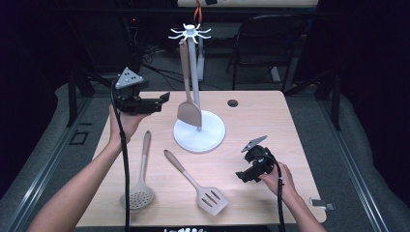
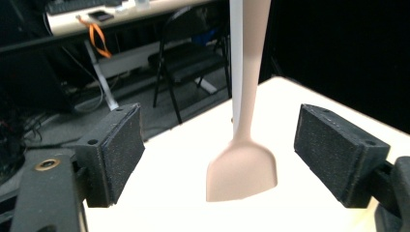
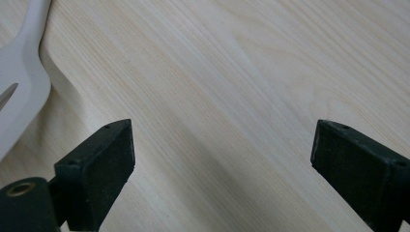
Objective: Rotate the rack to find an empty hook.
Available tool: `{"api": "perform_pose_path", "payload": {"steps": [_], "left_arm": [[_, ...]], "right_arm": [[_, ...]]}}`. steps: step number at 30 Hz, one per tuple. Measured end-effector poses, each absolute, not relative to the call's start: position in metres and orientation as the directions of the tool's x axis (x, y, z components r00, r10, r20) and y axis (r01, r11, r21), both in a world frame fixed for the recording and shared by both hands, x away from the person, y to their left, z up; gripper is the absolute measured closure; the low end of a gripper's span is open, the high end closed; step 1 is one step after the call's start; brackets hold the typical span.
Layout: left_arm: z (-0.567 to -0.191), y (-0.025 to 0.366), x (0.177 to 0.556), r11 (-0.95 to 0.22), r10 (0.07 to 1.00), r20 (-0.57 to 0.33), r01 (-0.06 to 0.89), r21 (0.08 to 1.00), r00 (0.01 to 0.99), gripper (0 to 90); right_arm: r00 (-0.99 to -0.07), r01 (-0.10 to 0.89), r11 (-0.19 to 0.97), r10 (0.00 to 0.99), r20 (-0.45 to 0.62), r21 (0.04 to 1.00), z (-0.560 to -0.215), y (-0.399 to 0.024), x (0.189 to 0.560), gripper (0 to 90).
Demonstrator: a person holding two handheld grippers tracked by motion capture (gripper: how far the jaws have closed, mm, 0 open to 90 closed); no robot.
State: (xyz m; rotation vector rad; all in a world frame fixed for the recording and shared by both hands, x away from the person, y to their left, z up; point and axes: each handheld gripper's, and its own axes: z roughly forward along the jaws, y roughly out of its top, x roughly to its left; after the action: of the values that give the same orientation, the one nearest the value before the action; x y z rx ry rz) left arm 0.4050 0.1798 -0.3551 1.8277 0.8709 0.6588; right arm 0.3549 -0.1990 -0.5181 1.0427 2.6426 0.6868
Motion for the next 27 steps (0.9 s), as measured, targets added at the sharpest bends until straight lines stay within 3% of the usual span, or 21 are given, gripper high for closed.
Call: {"api": "perform_pose_path", "payload": {"steps": [19,27], "left_arm": [[-0.465,0.213,0.397,-0.219,0.849,-0.073,0.474,0.852,0.523,15.7],[-0.488,0.223,0.398,-0.193,0.863,-0.119,0.537,0.821,0.491,14.3]], "right_arm": [[-0.741,0.581,0.663,0.671,-0.031,0.473,-0.521,-0.195,0.354,7.8],[-0.746,0.580,0.669,0.665,-0.027,0.465,-0.524,-0.192,0.354,7.7]]}}
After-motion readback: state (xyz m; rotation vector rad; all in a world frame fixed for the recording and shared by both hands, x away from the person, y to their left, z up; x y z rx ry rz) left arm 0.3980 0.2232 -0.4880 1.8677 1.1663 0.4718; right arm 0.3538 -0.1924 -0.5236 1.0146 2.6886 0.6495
